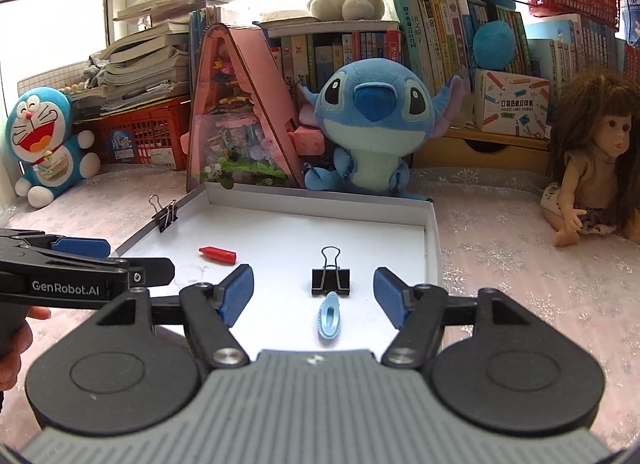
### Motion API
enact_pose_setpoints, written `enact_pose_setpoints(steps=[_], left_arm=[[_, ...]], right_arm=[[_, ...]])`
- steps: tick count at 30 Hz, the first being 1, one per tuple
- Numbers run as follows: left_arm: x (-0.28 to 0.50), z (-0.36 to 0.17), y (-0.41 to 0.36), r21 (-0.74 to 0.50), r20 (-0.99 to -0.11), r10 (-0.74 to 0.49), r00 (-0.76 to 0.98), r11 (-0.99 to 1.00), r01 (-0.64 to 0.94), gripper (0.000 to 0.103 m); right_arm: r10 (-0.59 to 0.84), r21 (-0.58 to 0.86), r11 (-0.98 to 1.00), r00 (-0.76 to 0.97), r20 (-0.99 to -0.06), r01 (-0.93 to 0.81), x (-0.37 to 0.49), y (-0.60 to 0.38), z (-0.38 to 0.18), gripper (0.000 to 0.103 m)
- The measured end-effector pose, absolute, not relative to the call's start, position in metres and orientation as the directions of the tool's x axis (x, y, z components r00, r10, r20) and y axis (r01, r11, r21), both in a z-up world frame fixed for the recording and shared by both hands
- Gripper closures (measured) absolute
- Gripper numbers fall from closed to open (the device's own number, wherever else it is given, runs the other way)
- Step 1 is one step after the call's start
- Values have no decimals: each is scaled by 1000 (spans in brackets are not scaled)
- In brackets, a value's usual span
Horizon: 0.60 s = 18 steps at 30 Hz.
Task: Organize rigid objects
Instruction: 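Carry the red stick and binder clip into the tray and open both grippers, then withdraw both grippers from the tray toward the remaining objects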
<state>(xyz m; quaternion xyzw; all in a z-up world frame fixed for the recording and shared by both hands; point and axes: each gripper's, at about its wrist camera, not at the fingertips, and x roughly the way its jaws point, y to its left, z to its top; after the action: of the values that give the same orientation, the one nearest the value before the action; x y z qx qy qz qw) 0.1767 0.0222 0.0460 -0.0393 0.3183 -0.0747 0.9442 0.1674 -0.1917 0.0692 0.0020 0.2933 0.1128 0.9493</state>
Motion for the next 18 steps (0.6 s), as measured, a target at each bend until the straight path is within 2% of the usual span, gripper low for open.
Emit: enact_pose_setpoints(steps=[4,11,18], left_arm=[[144,46,26,-137,-564,-188,804,981,134,5],[102,41,33,-151,-557,-199,806,979,137,5],[70,27,44,-120,-518,-148,842,988,100,5]], right_arm=[[227,63,971,813,-537,-229,141,-193,71,20],[221,22,969,820,-528,-247,102,-196,63,19],[195,-10,971,821,-537,-237,79,-199,47,19]])
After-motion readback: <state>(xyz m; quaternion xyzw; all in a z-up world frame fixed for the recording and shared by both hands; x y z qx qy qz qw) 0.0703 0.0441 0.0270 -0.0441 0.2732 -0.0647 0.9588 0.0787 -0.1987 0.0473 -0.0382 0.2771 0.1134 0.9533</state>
